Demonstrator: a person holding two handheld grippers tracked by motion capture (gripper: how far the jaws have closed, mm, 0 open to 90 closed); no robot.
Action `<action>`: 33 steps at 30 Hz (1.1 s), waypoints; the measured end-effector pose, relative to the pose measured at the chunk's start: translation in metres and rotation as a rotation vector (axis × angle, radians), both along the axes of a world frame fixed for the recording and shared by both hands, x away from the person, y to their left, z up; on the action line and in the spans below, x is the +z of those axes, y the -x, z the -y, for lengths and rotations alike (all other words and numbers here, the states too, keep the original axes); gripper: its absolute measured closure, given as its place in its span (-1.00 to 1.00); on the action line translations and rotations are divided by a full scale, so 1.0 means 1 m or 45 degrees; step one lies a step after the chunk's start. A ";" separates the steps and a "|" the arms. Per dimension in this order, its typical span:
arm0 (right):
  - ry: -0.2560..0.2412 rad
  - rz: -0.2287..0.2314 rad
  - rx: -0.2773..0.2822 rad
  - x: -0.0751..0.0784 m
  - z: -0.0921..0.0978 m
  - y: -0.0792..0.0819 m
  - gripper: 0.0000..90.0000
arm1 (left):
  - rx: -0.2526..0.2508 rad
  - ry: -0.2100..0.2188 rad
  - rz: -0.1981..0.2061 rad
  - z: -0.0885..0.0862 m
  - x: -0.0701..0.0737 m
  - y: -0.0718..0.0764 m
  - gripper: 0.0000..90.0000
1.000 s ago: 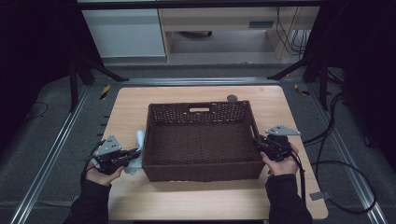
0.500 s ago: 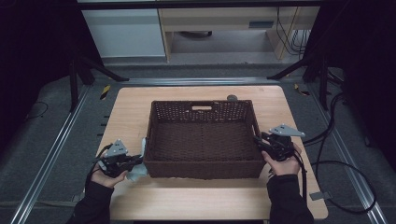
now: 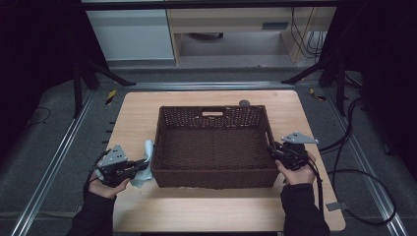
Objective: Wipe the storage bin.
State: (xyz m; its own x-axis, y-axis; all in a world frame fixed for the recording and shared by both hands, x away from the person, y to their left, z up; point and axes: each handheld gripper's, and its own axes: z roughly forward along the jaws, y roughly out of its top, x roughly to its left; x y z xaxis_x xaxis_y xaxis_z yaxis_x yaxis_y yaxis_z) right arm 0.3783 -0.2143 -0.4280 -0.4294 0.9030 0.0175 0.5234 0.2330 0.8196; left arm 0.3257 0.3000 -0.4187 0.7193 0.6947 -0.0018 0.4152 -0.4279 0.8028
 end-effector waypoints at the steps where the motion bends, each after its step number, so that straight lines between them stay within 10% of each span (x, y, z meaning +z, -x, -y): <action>1: 0.005 0.000 -0.005 0.000 -0.001 0.000 0.58 | 0.005 0.000 -0.014 -0.001 -0.003 0.000 0.87; 10: 0.015 -0.004 -0.058 0.001 0.001 -0.001 0.60 | -0.003 -0.112 -0.149 0.004 -0.035 0.003 0.87; 23: 0.036 0.040 -0.073 0.002 0.003 0.000 0.37 | -0.014 0.017 0.059 0.002 0.014 0.018 0.87; 33: -0.026 0.003 -0.113 0.001 0.000 -0.001 0.61 | -0.010 -0.060 -0.045 0.008 -0.011 0.013 0.87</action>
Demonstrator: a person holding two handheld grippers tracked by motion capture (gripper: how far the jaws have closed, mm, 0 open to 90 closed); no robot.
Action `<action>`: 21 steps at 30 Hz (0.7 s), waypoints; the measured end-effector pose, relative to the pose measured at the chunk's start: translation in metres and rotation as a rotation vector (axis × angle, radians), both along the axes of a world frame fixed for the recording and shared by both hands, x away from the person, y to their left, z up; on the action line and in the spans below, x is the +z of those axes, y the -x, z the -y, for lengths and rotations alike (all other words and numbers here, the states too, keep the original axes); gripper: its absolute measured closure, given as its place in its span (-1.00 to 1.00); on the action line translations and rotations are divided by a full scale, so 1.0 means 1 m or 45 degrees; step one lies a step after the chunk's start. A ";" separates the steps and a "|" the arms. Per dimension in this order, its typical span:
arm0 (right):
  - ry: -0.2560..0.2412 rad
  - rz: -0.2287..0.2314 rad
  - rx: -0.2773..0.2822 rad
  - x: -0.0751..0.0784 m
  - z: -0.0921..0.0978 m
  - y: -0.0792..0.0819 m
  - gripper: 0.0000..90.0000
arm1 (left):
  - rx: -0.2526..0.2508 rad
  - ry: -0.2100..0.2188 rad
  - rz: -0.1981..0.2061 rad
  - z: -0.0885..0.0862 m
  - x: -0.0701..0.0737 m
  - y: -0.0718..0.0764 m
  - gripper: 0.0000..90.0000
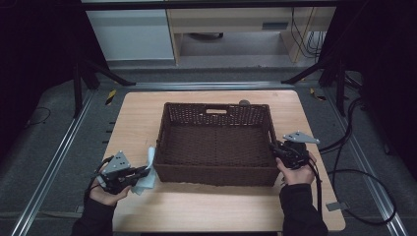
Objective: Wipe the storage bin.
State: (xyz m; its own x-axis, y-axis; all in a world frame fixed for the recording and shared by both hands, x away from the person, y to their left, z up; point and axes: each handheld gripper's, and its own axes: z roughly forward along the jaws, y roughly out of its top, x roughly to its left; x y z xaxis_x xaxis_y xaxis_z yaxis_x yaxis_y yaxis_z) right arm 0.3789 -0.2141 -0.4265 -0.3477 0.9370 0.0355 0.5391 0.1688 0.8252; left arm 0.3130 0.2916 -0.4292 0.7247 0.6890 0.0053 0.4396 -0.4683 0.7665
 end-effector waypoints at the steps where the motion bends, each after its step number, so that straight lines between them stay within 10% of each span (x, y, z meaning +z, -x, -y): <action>1: 0.002 0.003 -0.015 -0.001 -0.002 0.000 0.61 | 0.000 -0.008 -0.012 0.001 -0.003 -0.001 0.87; 8: 0.007 0.005 -0.046 0.000 -0.009 0.000 0.53 | 0.031 -0.092 -0.096 0.002 -0.027 -0.013 0.87; 17: -0.042 0.129 0.017 0.012 0.000 0.006 0.11 | 0.078 0.082 0.126 -0.007 0.017 -0.001 0.87; 21: -0.037 0.165 0.019 0.015 0.003 0.008 0.06 | 0.065 0.078 0.129 -0.005 0.020 0.002 0.87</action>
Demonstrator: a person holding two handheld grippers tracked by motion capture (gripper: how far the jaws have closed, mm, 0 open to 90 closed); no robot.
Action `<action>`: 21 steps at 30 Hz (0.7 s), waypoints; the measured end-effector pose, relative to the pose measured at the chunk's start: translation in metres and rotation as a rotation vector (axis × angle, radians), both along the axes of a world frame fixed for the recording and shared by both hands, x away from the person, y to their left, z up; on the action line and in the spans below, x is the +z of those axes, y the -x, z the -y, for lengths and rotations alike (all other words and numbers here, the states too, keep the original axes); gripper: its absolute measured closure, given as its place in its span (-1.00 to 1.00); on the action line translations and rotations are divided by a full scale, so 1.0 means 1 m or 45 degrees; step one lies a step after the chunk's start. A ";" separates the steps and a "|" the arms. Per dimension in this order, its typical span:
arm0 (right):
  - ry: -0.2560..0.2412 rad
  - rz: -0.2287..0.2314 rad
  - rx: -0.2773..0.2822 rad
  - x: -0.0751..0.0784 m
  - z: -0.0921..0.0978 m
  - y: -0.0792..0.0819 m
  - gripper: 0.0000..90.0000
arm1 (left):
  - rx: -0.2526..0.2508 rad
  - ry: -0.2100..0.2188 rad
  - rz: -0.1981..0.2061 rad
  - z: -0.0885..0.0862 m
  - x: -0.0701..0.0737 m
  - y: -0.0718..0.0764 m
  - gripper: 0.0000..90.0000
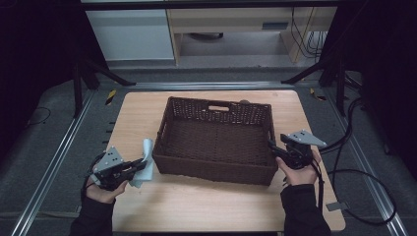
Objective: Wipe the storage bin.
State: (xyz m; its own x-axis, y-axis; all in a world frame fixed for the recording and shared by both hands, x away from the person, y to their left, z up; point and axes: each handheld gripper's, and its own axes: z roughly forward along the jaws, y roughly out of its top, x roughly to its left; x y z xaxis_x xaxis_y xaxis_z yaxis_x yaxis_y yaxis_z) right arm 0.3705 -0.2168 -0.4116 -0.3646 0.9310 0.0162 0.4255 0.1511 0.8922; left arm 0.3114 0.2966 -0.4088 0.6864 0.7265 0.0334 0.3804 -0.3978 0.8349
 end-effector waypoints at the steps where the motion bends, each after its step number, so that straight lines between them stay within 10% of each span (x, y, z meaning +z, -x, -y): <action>1: -0.001 0.005 -0.001 0.000 0.001 0.000 0.05 | 0.002 -0.012 -0.021 0.001 -0.004 -0.002 0.87; 13: -0.007 0.016 -0.003 0.000 0.007 0.002 -0.01 | 0.018 -0.204 -0.270 0.017 -0.059 -0.024 0.87; 21: -0.005 0.008 0.024 0.000 0.006 0.002 -0.01 | 0.070 -0.176 -0.242 0.009 -0.053 -0.024 0.87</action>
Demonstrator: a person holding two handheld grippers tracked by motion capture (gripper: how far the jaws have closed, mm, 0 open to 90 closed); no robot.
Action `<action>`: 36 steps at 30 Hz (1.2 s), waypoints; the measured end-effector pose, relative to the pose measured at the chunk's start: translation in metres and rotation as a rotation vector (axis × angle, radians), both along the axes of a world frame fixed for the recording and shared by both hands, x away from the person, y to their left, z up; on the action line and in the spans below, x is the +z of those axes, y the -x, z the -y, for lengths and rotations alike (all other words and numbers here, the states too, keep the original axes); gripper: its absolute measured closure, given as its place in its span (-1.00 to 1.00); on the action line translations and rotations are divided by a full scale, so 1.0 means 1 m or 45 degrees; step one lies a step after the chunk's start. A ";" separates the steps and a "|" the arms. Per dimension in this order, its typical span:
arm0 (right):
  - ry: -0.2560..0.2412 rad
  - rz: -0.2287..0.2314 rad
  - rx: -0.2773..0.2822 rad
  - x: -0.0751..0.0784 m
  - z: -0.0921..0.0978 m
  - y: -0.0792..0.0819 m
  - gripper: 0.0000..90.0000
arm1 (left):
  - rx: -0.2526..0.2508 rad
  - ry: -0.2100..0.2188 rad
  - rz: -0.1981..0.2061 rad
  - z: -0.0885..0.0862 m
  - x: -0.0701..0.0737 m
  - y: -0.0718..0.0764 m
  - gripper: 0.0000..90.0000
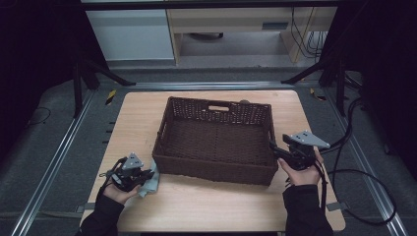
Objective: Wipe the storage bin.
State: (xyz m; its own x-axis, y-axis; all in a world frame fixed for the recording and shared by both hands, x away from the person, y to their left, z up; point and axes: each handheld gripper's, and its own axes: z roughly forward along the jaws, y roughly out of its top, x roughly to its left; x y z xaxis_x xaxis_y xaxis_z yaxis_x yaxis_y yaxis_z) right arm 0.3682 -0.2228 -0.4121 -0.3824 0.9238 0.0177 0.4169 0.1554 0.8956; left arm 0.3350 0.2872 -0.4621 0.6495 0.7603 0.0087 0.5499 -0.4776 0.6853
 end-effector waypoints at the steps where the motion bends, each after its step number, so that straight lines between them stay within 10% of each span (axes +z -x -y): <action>1: -0.001 -0.003 0.007 0.000 0.000 0.000 -0.01 | 0.017 0.005 0.012 -0.002 0.002 0.001 0.87; 17: -0.001 -0.012 0.029 0.000 0.005 0.005 -0.03 | 0.388 -0.046 0.014 -0.064 0.000 -0.002 0.86; 27: 0.004 -0.018 0.038 -0.001 0.005 0.005 -0.05 | 0.465 -0.089 -0.067 -0.071 -0.011 -0.009 0.78; 36: 0.002 -0.024 0.050 -0.001 0.005 0.005 -0.05 | 0.476 -0.014 0.022 -0.070 -0.001 -0.007 0.31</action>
